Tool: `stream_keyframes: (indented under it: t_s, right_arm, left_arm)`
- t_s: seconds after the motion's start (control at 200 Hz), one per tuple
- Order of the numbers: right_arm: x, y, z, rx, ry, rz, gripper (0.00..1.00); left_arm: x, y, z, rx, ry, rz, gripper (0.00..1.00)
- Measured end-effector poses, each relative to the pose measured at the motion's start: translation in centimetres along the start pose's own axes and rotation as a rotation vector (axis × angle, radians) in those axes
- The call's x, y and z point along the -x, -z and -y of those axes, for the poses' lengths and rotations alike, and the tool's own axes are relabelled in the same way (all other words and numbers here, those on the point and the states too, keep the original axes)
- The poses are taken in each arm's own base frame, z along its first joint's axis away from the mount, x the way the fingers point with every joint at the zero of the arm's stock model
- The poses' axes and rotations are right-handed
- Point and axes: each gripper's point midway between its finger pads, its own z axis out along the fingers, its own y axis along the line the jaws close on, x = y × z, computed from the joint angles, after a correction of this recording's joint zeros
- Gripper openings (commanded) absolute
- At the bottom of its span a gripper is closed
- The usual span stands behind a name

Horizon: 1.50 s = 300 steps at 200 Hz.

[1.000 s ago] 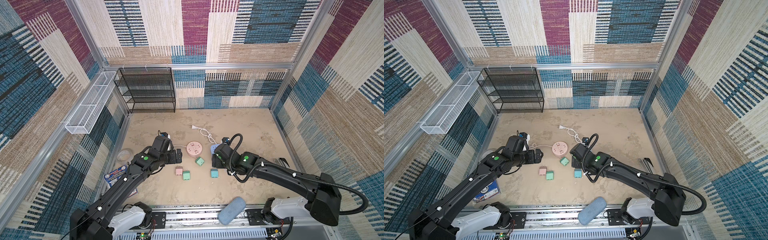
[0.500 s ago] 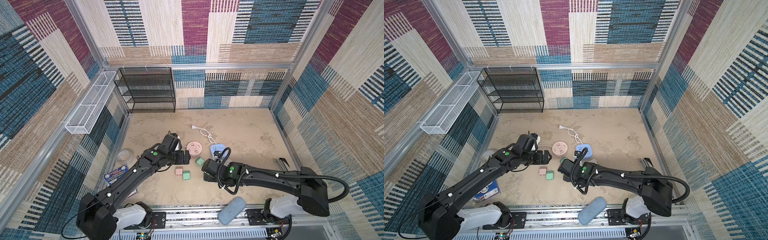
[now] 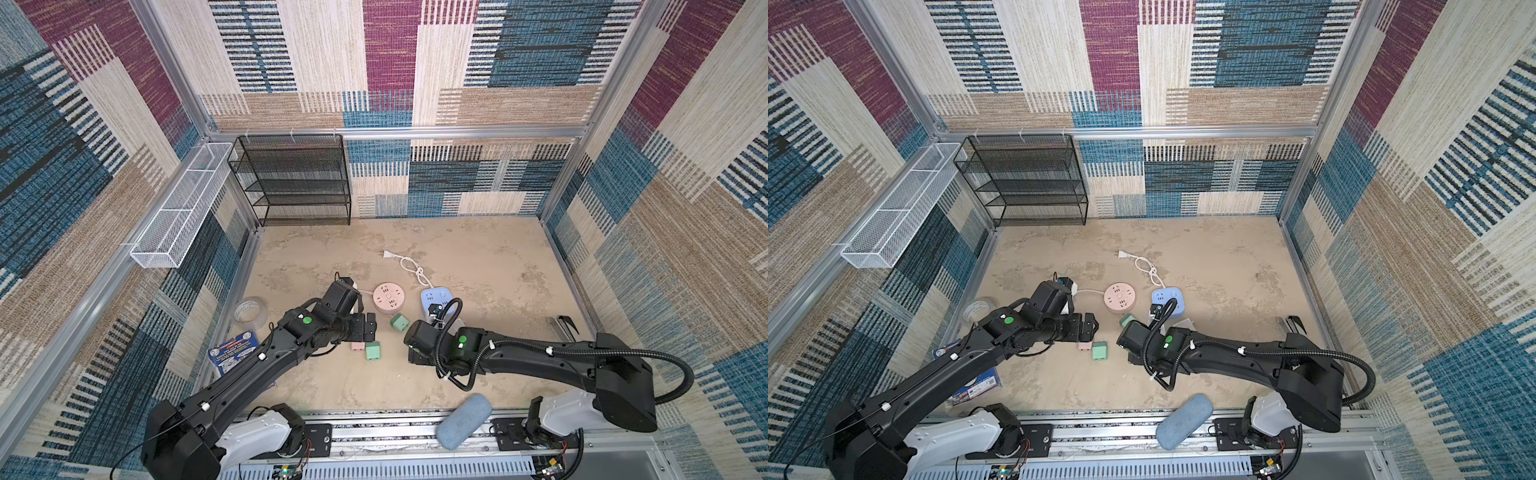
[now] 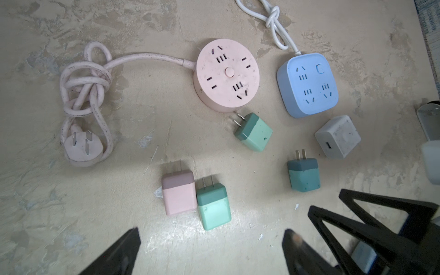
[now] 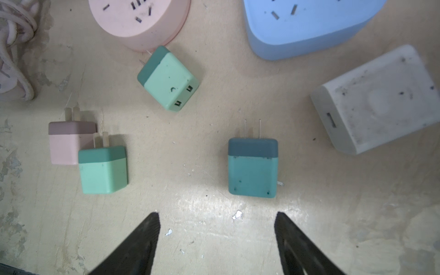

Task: Insert the plug
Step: 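Close the right gripper on the teal plug adapter while the left gripper approaches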

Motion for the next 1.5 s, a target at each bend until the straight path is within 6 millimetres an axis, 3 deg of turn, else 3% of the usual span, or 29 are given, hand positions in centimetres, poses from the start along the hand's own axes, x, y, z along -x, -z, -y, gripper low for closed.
stream_keyframes:
  t_s: [0.381, 0.936, 1.182, 1.307, 1.502]
  right_arm:
    - [2.6, -1.3, 0.5, 0.017, -0.008, 0.014, 0.71]
    - [0.6, -4.4, 3.1, -0.082, 0.015, -0.057, 0.65]
    - [0.0, -5.5, 3.4, -0.091, 0.024, -0.073, 0.57]
    - [0.0, -5.8, 3.4, -0.089, 0.03, -0.063, 0.47]
    - [0.4, -5.8, 3.0, -0.067, 0.024, -0.047, 0.16]
  left_arm:
    - [-2.2, -0.4, -0.4, 0.02, -0.005, -0.021, 0.95]
    - [-2.1, -2.2, 0.6, -0.006, 0.003, -0.048, 0.94]
    - [-2.7, -2.6, 0.6, -0.021, 0.006, -0.066, 0.94]
    - [-2.8, -2.8, 0.6, -0.022, 0.007, -0.066, 0.93]
    - [-2.5, -2.9, 0.9, -0.035, 0.007, -0.058, 0.94]
